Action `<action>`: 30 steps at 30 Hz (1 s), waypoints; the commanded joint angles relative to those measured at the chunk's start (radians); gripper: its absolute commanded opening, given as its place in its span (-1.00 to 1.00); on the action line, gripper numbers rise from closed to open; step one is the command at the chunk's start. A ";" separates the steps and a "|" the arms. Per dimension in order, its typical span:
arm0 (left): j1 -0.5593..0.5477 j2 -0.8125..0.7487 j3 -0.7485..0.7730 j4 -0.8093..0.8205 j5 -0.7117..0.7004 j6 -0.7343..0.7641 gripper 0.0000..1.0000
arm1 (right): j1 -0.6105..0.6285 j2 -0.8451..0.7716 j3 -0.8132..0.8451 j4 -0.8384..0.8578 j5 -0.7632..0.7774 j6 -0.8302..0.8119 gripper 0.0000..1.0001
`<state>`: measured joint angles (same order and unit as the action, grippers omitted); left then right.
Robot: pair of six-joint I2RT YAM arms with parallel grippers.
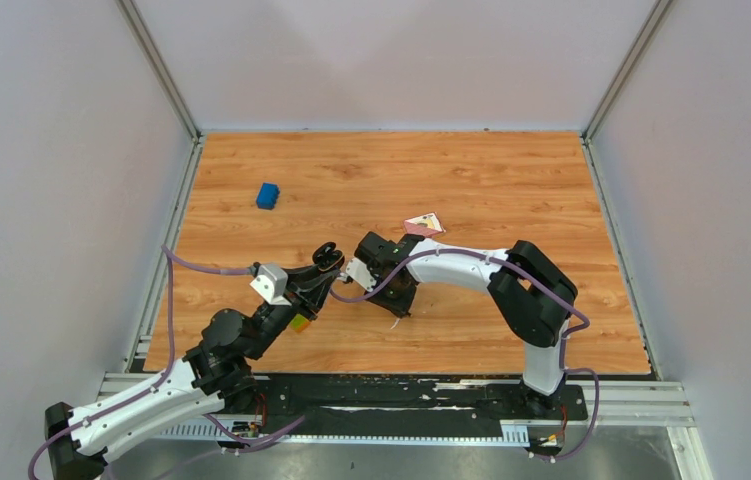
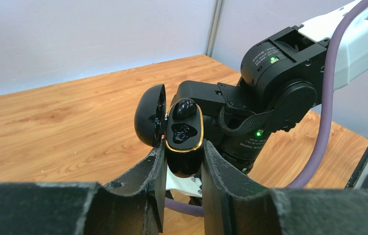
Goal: Insert the wireless bluetooth earbuds into the charging case
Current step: Pick up the earbud from the center of the board.
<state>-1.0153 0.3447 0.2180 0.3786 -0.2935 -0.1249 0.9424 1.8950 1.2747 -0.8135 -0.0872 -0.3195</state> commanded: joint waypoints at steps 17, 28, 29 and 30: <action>-0.005 0.153 0.022 0.163 -0.027 0.020 -1.00 | -0.167 -0.420 -0.092 0.089 -0.355 -0.071 -0.85; -0.004 0.425 0.024 0.405 0.020 0.013 -1.00 | -0.210 -0.693 -0.145 0.285 -0.653 -0.037 -0.79; -0.005 0.451 0.018 0.451 0.029 0.000 -1.00 | -0.214 -0.692 -0.128 0.307 -0.687 -0.016 -0.78; -0.005 0.478 0.010 0.496 0.036 -0.009 -1.00 | -0.215 -0.689 -0.114 0.329 -0.703 0.003 -0.78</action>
<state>-1.0149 0.7486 0.2180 0.6479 -0.2970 -0.1104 0.7437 1.2079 1.1057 -0.6132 -0.6231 -0.3820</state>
